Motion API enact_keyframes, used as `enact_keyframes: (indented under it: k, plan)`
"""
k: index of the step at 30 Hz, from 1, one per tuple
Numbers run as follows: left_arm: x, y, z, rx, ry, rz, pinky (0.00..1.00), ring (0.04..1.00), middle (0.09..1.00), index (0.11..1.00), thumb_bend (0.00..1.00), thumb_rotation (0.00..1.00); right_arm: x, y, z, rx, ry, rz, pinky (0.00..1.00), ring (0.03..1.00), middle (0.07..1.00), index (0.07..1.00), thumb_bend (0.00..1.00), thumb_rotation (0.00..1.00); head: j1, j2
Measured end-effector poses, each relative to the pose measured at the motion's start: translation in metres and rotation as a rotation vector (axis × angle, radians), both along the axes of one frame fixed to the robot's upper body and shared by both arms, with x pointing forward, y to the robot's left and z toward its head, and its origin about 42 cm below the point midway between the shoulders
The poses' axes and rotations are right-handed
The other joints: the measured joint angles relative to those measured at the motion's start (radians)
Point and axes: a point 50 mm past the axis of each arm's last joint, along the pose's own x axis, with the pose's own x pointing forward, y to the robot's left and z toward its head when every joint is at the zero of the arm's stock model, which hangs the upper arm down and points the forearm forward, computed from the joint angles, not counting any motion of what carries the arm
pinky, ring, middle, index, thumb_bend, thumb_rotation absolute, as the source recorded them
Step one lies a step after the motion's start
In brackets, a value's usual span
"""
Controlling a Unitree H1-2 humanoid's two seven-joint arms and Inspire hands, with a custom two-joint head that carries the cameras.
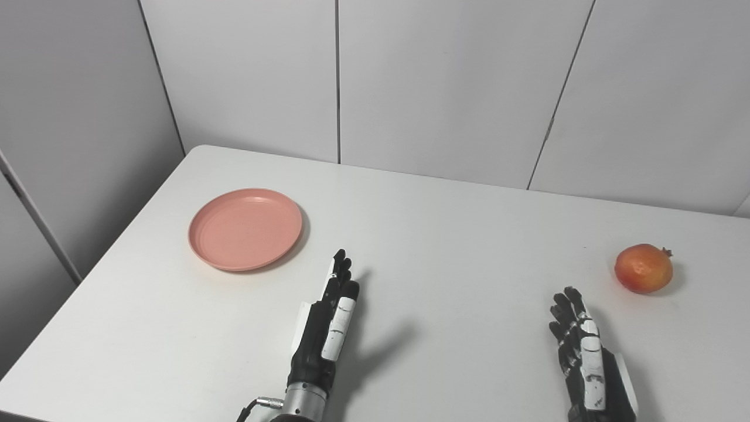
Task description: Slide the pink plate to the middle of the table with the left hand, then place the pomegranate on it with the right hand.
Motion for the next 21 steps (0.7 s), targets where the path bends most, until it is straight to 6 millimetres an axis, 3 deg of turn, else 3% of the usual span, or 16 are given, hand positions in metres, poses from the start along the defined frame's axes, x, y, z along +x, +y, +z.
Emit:
enact_keyframes:
  k: [12,21]
  plan:
    - [0.0016,-0.0018,-0.0035,0.002,-0.009,0.007,1.00,1.000,1.000,1.000,0.72,1.00,0.0039,-0.0025,-0.0028,-0.013,-0.009,0.006,1.00,0.973,0.956,0.965,0.71,1.00,0.023,-0.051]
    - [0.0024,-0.0028,-0.0051,0.011,-0.006,0.007,1.00,1.000,1.000,1.000,0.74,1.00,0.0065,-0.0049,-0.0036,-0.021,-0.009,0.014,1.00,0.979,0.963,0.973,0.72,1.00,0.025,-0.057]
